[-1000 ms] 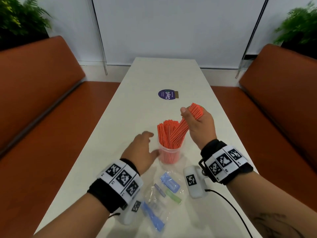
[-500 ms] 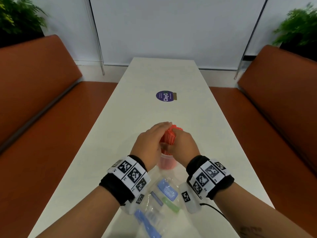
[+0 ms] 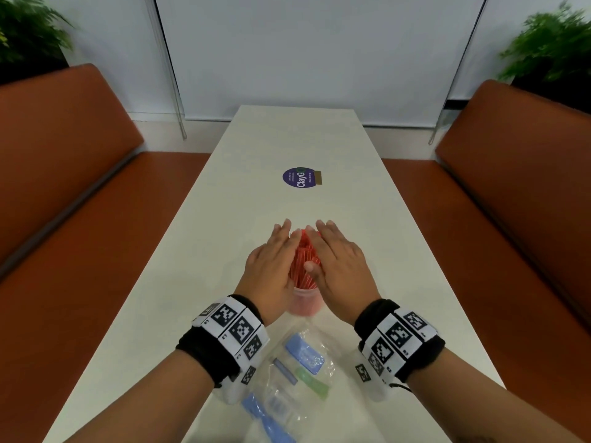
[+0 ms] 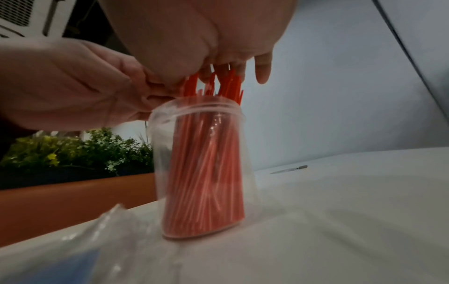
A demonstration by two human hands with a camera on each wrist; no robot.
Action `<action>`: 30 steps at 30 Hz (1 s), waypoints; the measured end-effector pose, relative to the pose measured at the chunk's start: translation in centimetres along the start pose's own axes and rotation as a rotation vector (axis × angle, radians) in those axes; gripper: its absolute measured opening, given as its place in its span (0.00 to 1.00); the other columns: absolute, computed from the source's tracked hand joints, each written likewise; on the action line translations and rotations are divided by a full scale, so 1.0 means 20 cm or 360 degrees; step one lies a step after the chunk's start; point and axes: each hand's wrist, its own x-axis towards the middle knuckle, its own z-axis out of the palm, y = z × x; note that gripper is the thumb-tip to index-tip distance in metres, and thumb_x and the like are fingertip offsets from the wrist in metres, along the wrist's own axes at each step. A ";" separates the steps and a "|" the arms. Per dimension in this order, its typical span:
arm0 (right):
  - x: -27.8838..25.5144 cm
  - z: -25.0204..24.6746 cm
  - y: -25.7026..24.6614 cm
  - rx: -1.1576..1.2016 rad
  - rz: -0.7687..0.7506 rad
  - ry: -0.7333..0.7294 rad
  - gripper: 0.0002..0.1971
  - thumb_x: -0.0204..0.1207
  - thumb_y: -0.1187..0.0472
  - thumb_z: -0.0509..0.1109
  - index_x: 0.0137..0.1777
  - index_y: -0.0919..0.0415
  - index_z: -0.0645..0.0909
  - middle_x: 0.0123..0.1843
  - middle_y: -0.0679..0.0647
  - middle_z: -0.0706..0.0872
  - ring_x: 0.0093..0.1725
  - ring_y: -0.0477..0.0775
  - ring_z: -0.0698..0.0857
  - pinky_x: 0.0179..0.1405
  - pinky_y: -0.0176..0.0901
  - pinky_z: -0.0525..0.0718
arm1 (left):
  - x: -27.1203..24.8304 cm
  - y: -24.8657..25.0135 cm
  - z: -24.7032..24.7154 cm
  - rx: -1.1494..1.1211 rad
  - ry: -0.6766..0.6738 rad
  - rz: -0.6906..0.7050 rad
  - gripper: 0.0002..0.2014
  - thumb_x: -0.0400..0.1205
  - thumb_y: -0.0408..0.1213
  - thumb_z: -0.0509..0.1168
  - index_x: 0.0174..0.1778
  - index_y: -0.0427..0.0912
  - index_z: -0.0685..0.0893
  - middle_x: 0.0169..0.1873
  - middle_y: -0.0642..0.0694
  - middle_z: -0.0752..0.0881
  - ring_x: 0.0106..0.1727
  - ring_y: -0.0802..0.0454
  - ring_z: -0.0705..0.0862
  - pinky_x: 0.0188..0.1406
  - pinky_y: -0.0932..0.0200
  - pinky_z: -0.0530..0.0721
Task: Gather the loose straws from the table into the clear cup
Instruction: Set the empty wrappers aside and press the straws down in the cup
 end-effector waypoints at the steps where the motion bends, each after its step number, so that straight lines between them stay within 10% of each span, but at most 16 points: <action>1: 0.01 0.00 0.01 0.0035 0.0001 -0.0051 0.36 0.77 0.38 0.36 0.80 0.55 0.60 0.82 0.56 0.63 0.83 0.56 0.58 0.77 0.56 0.62 | 0.00 0.00 0.00 -0.0006 -0.0034 0.0002 0.34 0.81 0.27 0.51 0.82 0.46 0.47 0.84 0.50 0.43 0.84 0.56 0.41 0.81 0.56 0.48; 8: 0.07 0.02 0.00 -0.0058 0.0046 -0.0092 0.28 0.81 0.47 0.44 0.78 0.56 0.65 0.80 0.55 0.69 0.80 0.56 0.65 0.73 0.57 0.72 | 0.04 0.00 0.01 0.0045 -0.0209 0.0049 0.36 0.79 0.24 0.52 0.82 0.40 0.45 0.84 0.46 0.42 0.84 0.52 0.39 0.82 0.57 0.50; 12: 0.03 -0.03 0.00 0.0172 0.0161 0.0012 0.40 0.74 0.34 0.53 0.82 0.54 0.51 0.84 0.57 0.58 0.83 0.54 0.56 0.79 0.59 0.57 | 0.00 -0.01 0.00 -0.0079 -0.0102 -0.0059 0.37 0.81 0.32 0.58 0.82 0.42 0.43 0.83 0.45 0.38 0.84 0.51 0.39 0.82 0.55 0.48; 17: -0.11 -0.16 0.03 0.0520 0.0472 0.0603 0.26 0.73 0.46 0.69 0.67 0.58 0.70 0.64 0.54 0.75 0.62 0.55 0.77 0.59 0.49 0.79 | -0.09 -0.05 -0.05 -0.0162 0.0037 -0.0274 0.25 0.80 0.39 0.63 0.74 0.43 0.68 0.75 0.44 0.68 0.75 0.48 0.69 0.74 0.54 0.68; 20: -0.19 -0.17 0.09 0.0666 0.0783 0.0013 0.19 0.72 0.51 0.74 0.55 0.56 0.70 0.51 0.51 0.77 0.45 0.49 0.77 0.36 0.30 0.73 | -0.16 -0.08 -0.05 -0.0007 -0.0426 -0.0500 0.18 0.80 0.46 0.63 0.64 0.43 0.75 0.63 0.46 0.79 0.60 0.50 0.79 0.64 0.55 0.77; 24: -0.30 -0.11 0.10 0.0675 0.1054 -0.1018 0.26 0.68 0.47 0.76 0.60 0.57 0.69 0.36 0.52 0.81 0.24 0.45 0.79 0.15 0.33 0.70 | -0.25 -0.11 0.01 0.0211 -0.0965 -0.0558 0.16 0.75 0.54 0.67 0.47 0.45 0.78 0.43 0.48 0.78 0.44 0.51 0.77 0.48 0.60 0.75; 30: -0.33 -0.03 0.00 0.0795 0.0935 -0.1162 0.06 0.73 0.71 0.65 0.40 0.60 0.75 0.29 0.57 0.84 0.17 0.46 0.79 0.14 0.34 0.73 | -0.35 -0.12 0.10 0.0078 -0.1161 -0.0578 0.07 0.75 0.40 0.67 0.41 0.40 0.87 0.27 0.48 0.81 0.29 0.55 0.78 0.32 0.65 0.76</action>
